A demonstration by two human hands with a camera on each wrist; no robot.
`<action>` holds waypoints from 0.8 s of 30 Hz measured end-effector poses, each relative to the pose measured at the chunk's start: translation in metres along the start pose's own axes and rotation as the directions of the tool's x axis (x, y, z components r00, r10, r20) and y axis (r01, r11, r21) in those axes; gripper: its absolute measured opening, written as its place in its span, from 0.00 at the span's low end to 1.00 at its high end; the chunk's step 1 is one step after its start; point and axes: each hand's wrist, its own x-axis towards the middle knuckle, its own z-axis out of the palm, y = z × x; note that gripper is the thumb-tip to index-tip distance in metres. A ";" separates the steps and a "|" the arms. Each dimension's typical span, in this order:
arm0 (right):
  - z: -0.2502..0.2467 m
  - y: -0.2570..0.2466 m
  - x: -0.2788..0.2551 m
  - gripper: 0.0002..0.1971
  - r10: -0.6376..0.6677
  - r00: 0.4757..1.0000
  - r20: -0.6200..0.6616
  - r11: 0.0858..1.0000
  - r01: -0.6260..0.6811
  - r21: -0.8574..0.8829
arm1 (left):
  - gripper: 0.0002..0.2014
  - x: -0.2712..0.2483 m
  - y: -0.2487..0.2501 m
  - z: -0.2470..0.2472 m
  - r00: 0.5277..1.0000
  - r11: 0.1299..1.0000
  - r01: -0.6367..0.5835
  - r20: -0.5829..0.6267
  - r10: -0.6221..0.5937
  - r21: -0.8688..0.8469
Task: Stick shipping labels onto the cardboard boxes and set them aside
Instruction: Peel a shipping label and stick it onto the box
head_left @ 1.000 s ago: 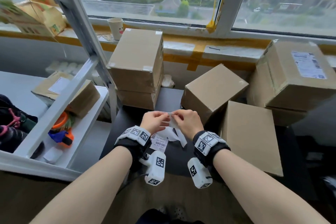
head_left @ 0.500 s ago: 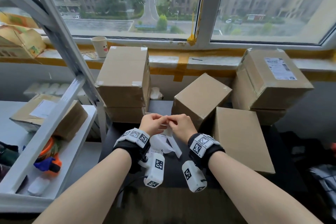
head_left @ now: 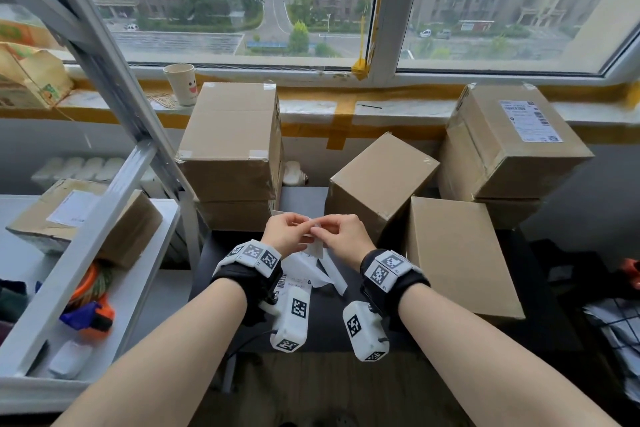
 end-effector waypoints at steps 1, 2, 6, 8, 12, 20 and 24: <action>0.001 0.002 0.001 0.09 0.028 1.000 -0.007 0.999 -0.027 0.036 | 0.06 0.000 -0.001 -0.001 1.000 1.000 -0.002 0.004 0.002 0.009; 0.002 0.003 0.002 0.09 0.052 0.999 -0.012 0.997 -0.051 0.065 | 0.06 0.000 -0.001 -0.001 1.000 1.000 -0.006 0.006 0.006 0.018; 0.005 0.007 0.004 0.04 0.104 0.994 -0.044 0.989 -0.098 0.106 | 0.04 -0.001 -0.004 -0.003 1.000 0.998 -0.011 0.015 0.010 0.054; 0.005 0.008 0.004 0.07 0.130 0.989 -0.071 0.986 -0.121 0.116 | 0.01 -0.002 -0.005 -0.004 1.000 0.998 -0.007 0.016 0.006 0.063; 0.005 0.009 0.004 0.10 0.178 0.979 -0.097 0.976 -0.163 0.141 | 0.06 0.000 -0.011 -0.008 1.000 0.996 0.003 -0.012 -0.002 0.087; -0.003 0.018 0.011 0.09 0.268 0.947 -0.178 0.950 -0.229 0.211 | 0.07 0.005 -0.032 -0.024 0.996 0.989 0.045 -0.087 -0.034 0.138; -0.006 0.030 0.021 0.07 0.284 0.932 -0.227 0.953 -0.247 0.176 | 0.07 0.008 -0.050 -0.038 0.989 0.978 0.073 -0.142 -0.045 0.198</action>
